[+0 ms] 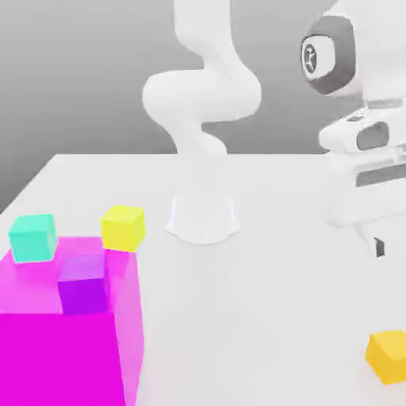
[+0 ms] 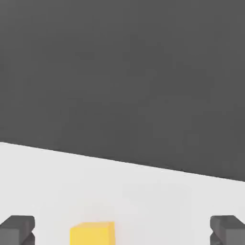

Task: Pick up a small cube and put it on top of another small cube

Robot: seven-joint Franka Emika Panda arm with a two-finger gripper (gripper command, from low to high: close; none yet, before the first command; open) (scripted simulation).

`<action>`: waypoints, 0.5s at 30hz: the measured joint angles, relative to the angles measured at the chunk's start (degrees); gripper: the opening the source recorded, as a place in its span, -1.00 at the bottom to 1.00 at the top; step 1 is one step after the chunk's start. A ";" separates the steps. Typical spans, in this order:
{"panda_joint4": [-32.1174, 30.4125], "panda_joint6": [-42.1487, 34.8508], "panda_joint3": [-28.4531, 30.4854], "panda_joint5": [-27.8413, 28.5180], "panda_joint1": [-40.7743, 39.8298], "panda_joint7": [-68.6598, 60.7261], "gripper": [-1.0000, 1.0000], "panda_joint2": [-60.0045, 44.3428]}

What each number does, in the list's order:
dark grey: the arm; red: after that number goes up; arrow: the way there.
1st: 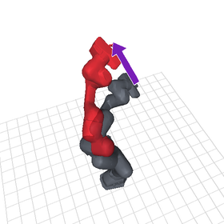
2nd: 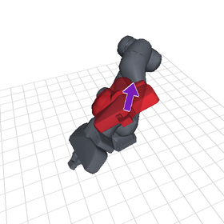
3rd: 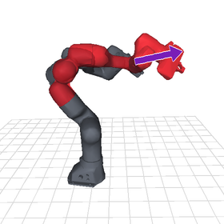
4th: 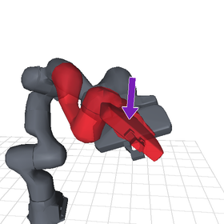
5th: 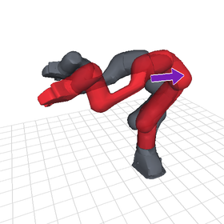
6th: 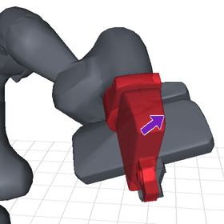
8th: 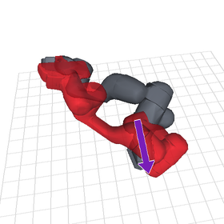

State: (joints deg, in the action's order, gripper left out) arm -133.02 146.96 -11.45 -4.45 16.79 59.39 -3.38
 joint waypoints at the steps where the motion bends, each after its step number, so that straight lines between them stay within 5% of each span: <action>1: -0.07 0.69 -0.11 1.24 0.68 1.58 0.00 -2.08; 11: 1.07 10.68 4.24 12.73 10.08 14.34 0.00 -22.60; 12: 1.36 11.88 4.68 13.11 10.45 14.65 -1.00 -24.14; 15: 1.36 11.93 4.67 13.12 10.44 14.66 -1.00 -24.14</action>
State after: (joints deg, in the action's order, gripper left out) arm -131.66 158.88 -6.78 8.67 27.23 74.06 -27.52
